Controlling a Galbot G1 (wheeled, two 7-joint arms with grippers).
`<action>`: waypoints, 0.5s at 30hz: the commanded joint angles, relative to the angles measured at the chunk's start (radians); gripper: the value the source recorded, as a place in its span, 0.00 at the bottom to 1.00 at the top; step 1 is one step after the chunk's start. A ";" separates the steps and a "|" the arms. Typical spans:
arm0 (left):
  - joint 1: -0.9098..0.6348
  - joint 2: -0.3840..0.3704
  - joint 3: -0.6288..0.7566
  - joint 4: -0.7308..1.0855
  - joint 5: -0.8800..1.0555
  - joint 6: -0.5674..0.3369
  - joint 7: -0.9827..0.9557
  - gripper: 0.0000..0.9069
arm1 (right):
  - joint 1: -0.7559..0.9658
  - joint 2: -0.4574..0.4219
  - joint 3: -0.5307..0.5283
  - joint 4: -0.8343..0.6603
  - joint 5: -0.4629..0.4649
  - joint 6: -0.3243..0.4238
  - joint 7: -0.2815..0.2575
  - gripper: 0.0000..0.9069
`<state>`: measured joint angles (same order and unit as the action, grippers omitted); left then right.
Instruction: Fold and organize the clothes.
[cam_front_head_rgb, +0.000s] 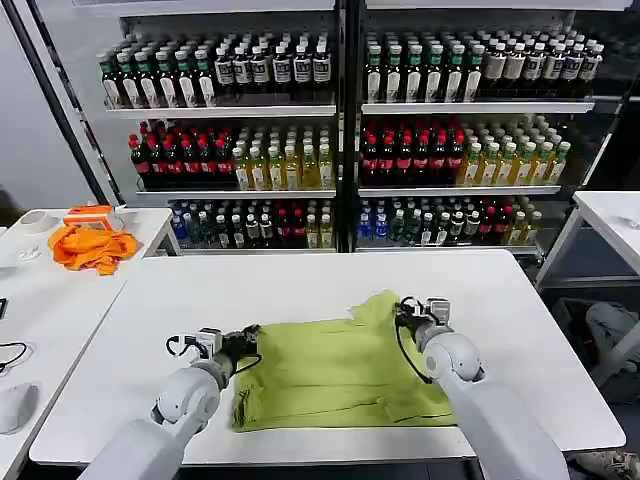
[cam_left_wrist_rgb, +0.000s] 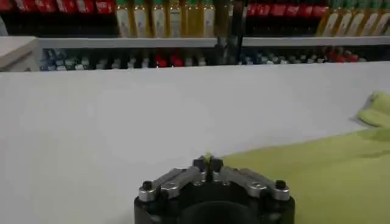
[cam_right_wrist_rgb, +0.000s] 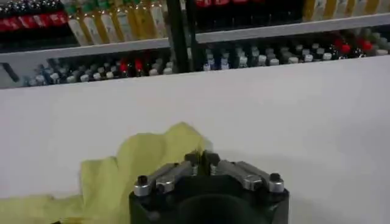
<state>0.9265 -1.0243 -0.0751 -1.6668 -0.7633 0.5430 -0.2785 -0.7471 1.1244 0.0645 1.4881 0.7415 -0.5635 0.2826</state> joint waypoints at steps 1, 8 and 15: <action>0.001 -0.008 -0.021 -0.070 -0.038 -0.060 0.006 0.02 | -0.005 -0.007 0.013 0.054 -0.072 0.039 -0.039 0.00; 0.000 -0.002 -0.039 -0.130 -0.048 -0.085 0.003 0.02 | -0.038 -0.011 0.068 0.155 -0.080 0.042 -0.039 0.00; 0.039 0.023 -0.056 -0.209 -0.065 -0.088 0.000 0.02 | -0.107 -0.071 0.133 0.275 -0.057 0.037 -0.036 0.00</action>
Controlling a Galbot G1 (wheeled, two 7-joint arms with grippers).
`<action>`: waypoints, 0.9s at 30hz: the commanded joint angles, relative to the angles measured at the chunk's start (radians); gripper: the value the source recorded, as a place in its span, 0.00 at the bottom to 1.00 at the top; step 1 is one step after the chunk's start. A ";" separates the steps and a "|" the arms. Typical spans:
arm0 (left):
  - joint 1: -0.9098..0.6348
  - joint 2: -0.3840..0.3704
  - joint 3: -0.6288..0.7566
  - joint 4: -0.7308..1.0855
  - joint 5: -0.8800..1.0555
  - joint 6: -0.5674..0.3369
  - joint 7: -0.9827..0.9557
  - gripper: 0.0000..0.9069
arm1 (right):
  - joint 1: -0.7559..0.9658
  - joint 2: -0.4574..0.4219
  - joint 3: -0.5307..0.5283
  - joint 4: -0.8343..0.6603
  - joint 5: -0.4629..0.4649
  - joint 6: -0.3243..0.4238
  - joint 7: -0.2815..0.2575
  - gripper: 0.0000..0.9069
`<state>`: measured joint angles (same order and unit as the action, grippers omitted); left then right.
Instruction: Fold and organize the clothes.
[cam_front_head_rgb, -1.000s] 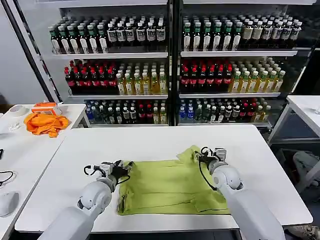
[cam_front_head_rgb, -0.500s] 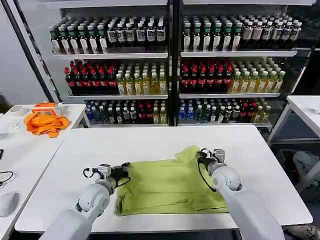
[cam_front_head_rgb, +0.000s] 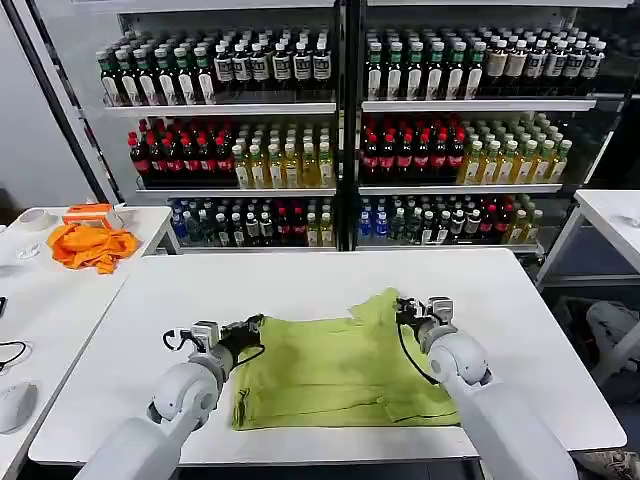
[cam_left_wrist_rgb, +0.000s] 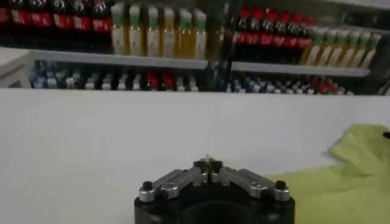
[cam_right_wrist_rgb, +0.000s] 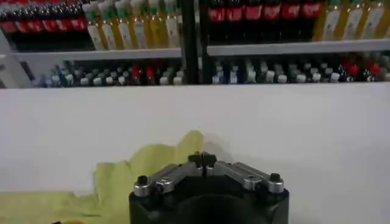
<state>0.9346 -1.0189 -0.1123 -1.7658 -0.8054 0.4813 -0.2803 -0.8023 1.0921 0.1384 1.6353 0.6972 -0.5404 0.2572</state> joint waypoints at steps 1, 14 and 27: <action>0.041 0.022 -0.022 -0.124 -0.026 -0.026 0.003 0.02 | -0.068 -0.051 0.068 0.144 -0.011 0.013 -0.010 0.00; 0.099 0.054 -0.023 -0.140 -0.012 -0.035 0.012 0.02 | -0.046 0.015 0.052 0.024 -0.074 -0.037 0.040 1.00; 0.066 0.054 -0.006 -0.116 -0.011 -0.041 0.022 0.02 | 0.057 0.107 -0.022 -0.177 -0.080 -0.038 0.054 1.00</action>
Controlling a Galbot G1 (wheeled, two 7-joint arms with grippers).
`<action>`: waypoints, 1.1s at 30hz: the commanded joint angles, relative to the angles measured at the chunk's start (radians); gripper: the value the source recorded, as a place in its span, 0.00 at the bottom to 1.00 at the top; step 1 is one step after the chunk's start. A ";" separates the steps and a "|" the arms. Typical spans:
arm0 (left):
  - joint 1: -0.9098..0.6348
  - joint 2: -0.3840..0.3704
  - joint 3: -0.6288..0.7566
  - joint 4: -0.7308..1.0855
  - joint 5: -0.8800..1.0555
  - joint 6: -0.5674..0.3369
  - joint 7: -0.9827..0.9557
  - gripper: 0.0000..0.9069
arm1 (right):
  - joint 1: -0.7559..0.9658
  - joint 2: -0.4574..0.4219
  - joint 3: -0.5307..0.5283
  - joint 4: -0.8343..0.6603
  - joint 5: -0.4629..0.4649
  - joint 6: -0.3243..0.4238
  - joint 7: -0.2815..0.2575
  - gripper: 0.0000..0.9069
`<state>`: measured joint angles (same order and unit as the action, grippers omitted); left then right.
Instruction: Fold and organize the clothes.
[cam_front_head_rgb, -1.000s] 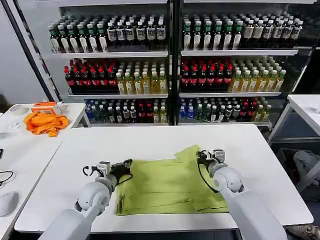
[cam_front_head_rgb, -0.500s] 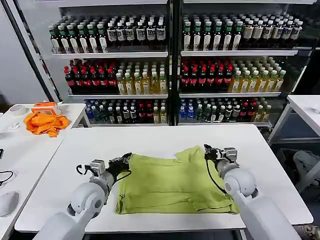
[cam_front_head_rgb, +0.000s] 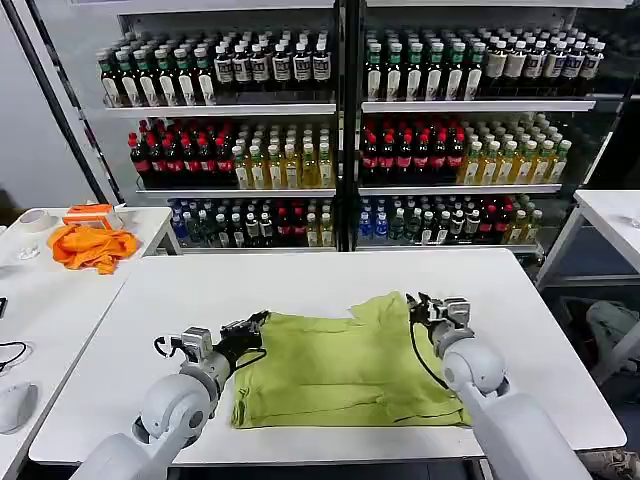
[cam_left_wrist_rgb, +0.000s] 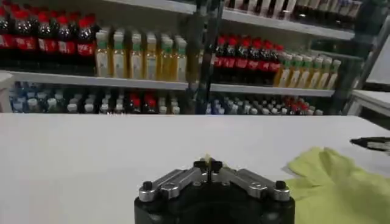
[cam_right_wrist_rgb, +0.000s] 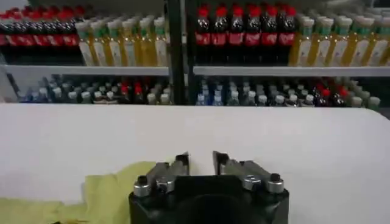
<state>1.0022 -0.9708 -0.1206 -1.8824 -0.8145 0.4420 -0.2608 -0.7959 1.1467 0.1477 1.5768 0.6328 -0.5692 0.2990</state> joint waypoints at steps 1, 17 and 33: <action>-0.002 0.007 0.003 0.000 -0.003 -0.001 0.002 0.02 | 0.053 0.059 -0.035 -0.128 -0.008 -0.009 0.013 1.00; -0.010 0.003 0.013 0.004 -0.009 -0.002 0.003 0.02 | 0.048 0.077 -0.046 -0.134 0.037 0.005 0.017 0.00; -0.012 -0.001 0.012 0.006 -0.012 -0.017 0.010 0.02 | 0.032 0.061 -0.042 -0.084 0.038 0.072 0.001 0.00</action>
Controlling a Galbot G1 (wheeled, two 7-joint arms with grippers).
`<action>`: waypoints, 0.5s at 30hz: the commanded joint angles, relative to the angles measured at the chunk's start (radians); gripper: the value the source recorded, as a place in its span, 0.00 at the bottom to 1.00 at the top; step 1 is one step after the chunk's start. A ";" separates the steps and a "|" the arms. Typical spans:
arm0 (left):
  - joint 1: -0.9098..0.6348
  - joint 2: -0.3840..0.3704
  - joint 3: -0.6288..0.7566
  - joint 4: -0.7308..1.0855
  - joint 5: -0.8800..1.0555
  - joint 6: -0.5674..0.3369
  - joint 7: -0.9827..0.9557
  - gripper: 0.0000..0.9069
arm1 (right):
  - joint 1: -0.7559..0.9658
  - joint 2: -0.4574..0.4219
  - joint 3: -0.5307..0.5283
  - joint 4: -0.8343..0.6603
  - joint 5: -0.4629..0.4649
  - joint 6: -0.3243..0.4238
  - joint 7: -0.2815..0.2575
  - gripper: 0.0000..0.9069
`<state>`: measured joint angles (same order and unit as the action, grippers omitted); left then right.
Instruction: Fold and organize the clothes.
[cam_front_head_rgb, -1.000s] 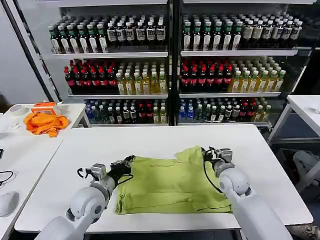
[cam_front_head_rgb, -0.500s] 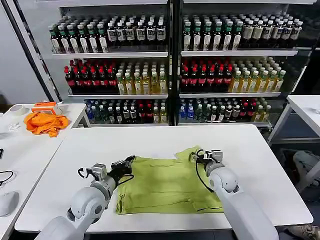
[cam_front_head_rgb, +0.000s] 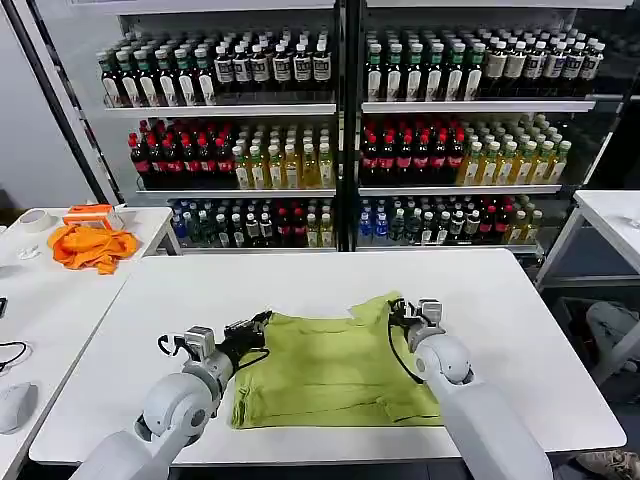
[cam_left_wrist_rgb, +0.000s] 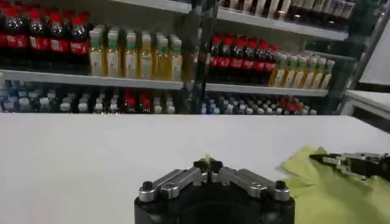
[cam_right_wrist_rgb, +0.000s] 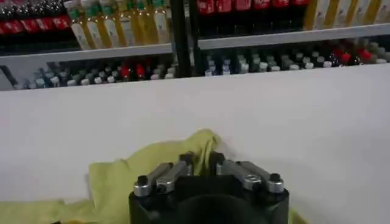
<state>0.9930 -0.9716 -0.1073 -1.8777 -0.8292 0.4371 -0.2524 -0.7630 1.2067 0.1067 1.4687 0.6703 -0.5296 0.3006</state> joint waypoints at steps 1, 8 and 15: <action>-0.004 0.000 -0.001 0.003 0.002 -0.012 0.002 0.02 | -0.002 -0.003 0.000 0.043 0.003 0.032 -0.001 0.00; -0.004 0.005 -0.004 0.000 -0.005 -0.014 0.009 0.02 | -0.028 -0.051 0.014 0.152 0.012 0.036 -0.007 0.00; -0.001 0.007 -0.008 -0.007 -0.011 -0.015 0.011 0.02 | -0.100 -0.109 0.054 0.285 0.011 0.032 -0.016 0.00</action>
<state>0.9903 -0.9652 -0.1110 -1.8816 -0.8373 0.4252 -0.2417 -0.8140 1.1442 0.1367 1.6216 0.6815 -0.5069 0.2867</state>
